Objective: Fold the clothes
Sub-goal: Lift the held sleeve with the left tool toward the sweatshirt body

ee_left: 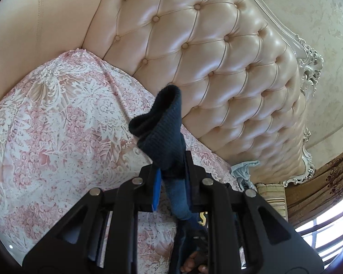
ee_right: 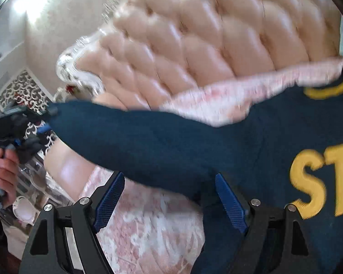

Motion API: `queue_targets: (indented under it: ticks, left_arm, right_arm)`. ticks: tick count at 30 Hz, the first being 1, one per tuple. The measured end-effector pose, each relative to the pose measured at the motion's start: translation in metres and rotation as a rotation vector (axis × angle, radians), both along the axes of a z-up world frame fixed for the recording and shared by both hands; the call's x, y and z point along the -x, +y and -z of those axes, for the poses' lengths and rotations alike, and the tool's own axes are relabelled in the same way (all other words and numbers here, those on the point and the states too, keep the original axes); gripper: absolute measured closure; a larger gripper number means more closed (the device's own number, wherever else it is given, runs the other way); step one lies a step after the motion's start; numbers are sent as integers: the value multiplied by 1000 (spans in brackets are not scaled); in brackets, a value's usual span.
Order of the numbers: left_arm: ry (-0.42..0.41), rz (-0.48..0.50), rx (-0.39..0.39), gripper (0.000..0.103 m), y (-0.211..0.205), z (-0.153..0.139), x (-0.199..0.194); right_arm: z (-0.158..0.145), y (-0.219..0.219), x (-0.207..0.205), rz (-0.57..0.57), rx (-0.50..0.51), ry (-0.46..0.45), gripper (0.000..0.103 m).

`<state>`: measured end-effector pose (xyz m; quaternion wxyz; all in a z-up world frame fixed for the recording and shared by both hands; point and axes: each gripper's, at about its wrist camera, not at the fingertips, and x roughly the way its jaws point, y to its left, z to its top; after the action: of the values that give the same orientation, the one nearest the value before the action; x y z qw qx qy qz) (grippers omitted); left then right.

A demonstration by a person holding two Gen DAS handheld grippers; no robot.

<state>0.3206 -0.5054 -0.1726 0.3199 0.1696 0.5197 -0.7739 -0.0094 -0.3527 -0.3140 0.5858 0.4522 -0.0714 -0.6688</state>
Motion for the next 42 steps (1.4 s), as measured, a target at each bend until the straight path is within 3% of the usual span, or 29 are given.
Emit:
queue_targets:
  ticks: [4,9,15,20,29,35,42]
  left_arm:
    - [-2,16,5,84,3,-2,7]
    - [-4,12,22,84,3,-11,6]
    - [-26,47,35,84,9,-19,15]
    - [-50,91,60,84,14,-25,32]
    - [-68,117,73,84,17,-34,52]
    - [-78,124,71,84,21,-37,57]
    - [-102,151,91,84,28,-51,87]
  right_arm:
    - [16,-1,6,0,2,-76,20]
    - [-5,18,7,52,91,-81,20]
    - [11,7,2,49,63,-117,19]
    - [24,-1,13,55,59,-210,17]
    - [7,18,11,111,124,-182,15]
    - [20,0,7,61,56,-197,15]
    - [21,0,8,54,47,-213,15]
